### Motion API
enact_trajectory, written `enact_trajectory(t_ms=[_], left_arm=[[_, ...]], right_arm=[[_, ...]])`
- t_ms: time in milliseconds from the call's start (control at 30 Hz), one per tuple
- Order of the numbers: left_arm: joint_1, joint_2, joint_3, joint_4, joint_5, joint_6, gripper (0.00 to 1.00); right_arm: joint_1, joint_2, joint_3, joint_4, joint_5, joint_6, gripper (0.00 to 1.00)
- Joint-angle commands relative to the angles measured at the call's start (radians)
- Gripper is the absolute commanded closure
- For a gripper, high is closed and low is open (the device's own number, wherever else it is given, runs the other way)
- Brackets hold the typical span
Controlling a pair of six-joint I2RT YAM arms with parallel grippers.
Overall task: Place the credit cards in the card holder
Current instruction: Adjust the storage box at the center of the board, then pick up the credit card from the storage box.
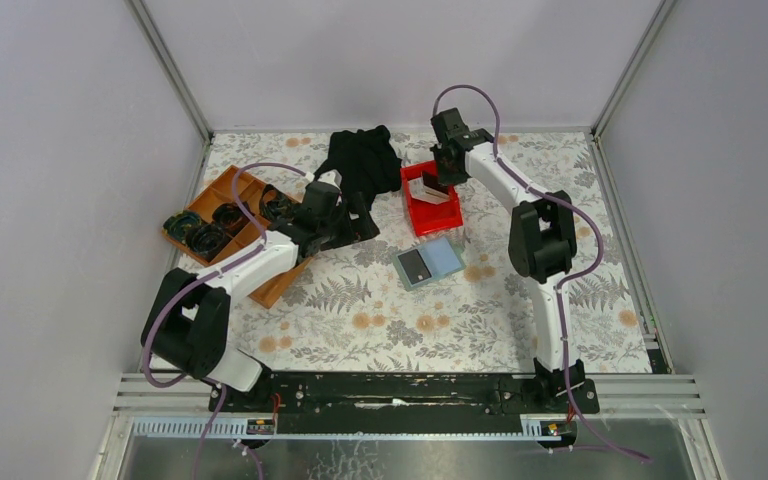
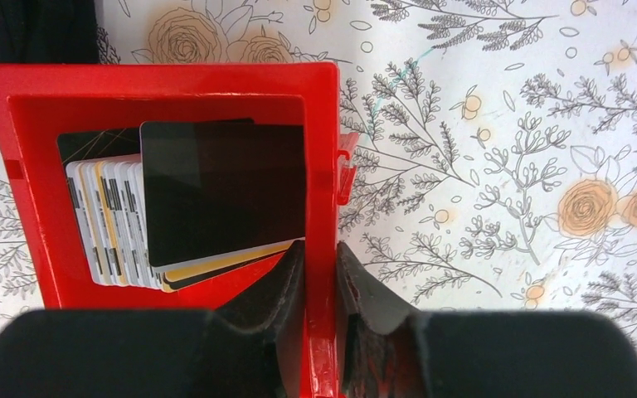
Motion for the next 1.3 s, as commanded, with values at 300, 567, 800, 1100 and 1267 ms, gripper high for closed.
enact_trajectory(t_ms=[300, 567, 800, 1100, 1267], left_arm=[[0.008, -0.001, 0.012, 0.063, 0.02, -0.013, 0.0], [0.009, -0.085, -0.016, 0.157, 0.107, -0.014, 0.0], [0.061, -0.224, -0.1, 0.314, 0.159, -0.143, 0.0], [0.139, -0.175, -0.15, 0.325, 0.317, -0.196, 0.3], [0.138, -0.167, -0.136, 0.242, 0.26, -0.135, 0.0]], right_arm=[[-0.039, -0.002, 0.037, 0.041, 0.04, -0.101, 0.48], [-0.03, -0.085, 0.048, 0.103, 0.024, -0.081, 0.46], [0.025, -0.208, -0.066, 0.249, 0.074, -0.127, 0.43], [0.08, -0.162, -0.026, 0.178, -0.062, -0.098, 0.41], [0.092, -0.098, 0.014, 0.131, -0.067, -0.081, 0.41]])
